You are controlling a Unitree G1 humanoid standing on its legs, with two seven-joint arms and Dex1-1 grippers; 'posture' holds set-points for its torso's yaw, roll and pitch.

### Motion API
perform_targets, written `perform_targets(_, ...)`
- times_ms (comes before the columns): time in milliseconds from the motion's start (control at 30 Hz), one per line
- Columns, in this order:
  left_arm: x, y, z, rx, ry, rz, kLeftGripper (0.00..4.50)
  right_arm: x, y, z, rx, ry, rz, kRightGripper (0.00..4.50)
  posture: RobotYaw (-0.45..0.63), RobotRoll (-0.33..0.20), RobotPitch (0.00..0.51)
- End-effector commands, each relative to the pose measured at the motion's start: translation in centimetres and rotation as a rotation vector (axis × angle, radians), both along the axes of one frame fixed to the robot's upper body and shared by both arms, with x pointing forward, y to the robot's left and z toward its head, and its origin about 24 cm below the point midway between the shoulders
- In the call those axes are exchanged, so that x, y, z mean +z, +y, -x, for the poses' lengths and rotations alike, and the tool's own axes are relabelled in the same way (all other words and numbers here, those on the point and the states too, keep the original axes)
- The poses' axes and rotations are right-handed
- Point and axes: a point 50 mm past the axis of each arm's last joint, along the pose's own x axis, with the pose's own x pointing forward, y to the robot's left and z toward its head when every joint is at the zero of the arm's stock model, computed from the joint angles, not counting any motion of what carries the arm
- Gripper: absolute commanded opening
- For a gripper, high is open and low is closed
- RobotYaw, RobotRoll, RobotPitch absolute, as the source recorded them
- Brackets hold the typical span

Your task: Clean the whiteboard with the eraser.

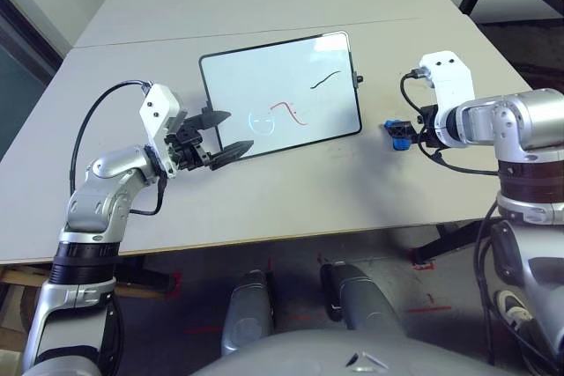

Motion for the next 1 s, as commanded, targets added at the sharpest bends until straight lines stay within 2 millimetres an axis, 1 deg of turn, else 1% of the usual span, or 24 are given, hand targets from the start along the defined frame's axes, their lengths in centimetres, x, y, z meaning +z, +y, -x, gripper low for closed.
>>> perform_targets(33,-0.2,-0.2,0.0,-0.009,0.004,-0.017,4.50,-1.0,-0.5,0.2,-0.053,0.047,0.005,4.46,-0.13,0.000,0.116)
perform_targets(200,-0.2,-0.2,0.0,-0.007,0.000,-0.025,4.50,-1.7,0.0,0.1,-0.058,0.065,0.021,4.46,-0.12,0.000,0.110)
perform_targets(400,-0.1,-0.2,-0.1,-0.008,-0.006,-0.032,4.50,-2.5,-0.1,-0.1,-0.065,0.073,0.030,4.46,-0.12,0.000,0.102)
perform_targets(700,0.1,-0.3,-0.3,-0.012,-0.016,-0.034,4.50,-3.0,-0.1,-0.2,-0.061,0.077,0.042,4.46,-0.12,0.000,0.096)
perform_targets(800,0.1,-0.3,-0.3,-0.012,-0.017,-0.035,4.50,-3.1,-0.1,-0.3,-0.050,0.071,0.048,3.84,-0.12,0.000,0.096)
perform_targets(867,0.1,-0.3,-0.3,-0.012,-0.018,-0.035,4.50,-3.1,-0.1,-0.3,-0.040,0.065,0.055,3.15,-0.12,0.000,0.096)
perform_targets(1000,0.0,-0.4,-0.3,-0.012,-0.018,-0.038,4.50,-3.1,0.0,-0.4,-0.013,0.037,0.073,1.57,-0.12,0.000,0.096)
